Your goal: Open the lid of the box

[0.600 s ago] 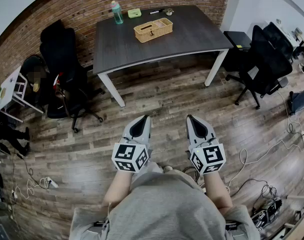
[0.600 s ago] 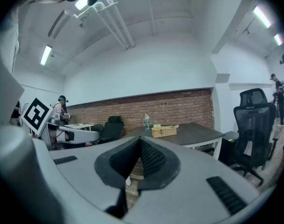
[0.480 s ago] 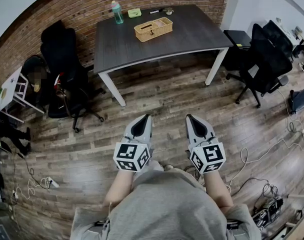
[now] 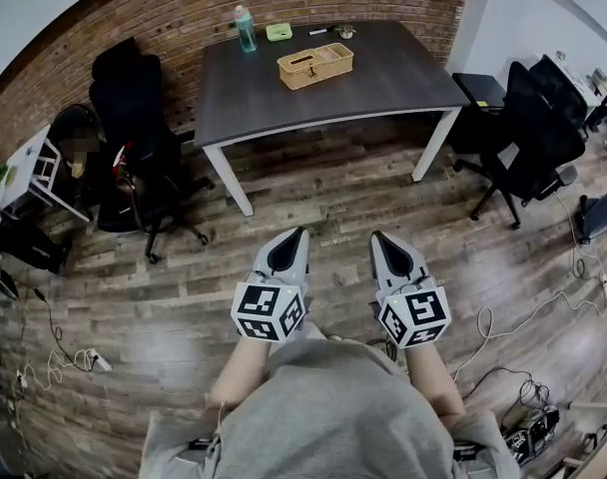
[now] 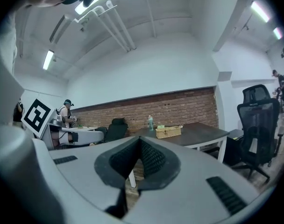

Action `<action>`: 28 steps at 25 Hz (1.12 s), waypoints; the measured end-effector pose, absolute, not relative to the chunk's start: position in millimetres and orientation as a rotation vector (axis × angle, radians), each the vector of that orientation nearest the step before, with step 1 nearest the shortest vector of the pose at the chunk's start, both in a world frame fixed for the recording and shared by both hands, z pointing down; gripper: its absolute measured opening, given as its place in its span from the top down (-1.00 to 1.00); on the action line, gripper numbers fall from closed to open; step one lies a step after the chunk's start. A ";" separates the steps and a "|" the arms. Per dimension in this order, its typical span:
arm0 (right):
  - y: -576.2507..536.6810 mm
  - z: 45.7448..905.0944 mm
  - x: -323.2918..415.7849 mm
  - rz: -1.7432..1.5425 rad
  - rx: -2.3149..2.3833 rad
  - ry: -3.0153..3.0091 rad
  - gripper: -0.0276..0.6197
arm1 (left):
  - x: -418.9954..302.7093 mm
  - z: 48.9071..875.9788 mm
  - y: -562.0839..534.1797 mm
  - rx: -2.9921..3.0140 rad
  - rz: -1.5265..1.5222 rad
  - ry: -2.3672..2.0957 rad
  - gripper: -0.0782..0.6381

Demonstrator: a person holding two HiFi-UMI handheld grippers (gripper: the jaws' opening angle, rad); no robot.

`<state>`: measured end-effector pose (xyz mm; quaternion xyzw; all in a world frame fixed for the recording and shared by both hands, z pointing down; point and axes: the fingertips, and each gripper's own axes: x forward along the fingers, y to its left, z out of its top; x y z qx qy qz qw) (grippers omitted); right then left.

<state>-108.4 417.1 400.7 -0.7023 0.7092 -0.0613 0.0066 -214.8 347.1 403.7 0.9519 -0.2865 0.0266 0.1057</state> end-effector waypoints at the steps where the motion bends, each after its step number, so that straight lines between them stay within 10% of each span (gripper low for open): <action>1: 416.1 400.2 -107.7 -0.199 -2.186 2.216 0.91 | -214.8 402.3 346.7 2.804 0.072 -0.846 0.73; 28: 375.4 420.2 -72.2 -0.314 -2.154 2.229 0.40 | -193.7 409.1 311.9 2.811 0.104 -0.865 0.25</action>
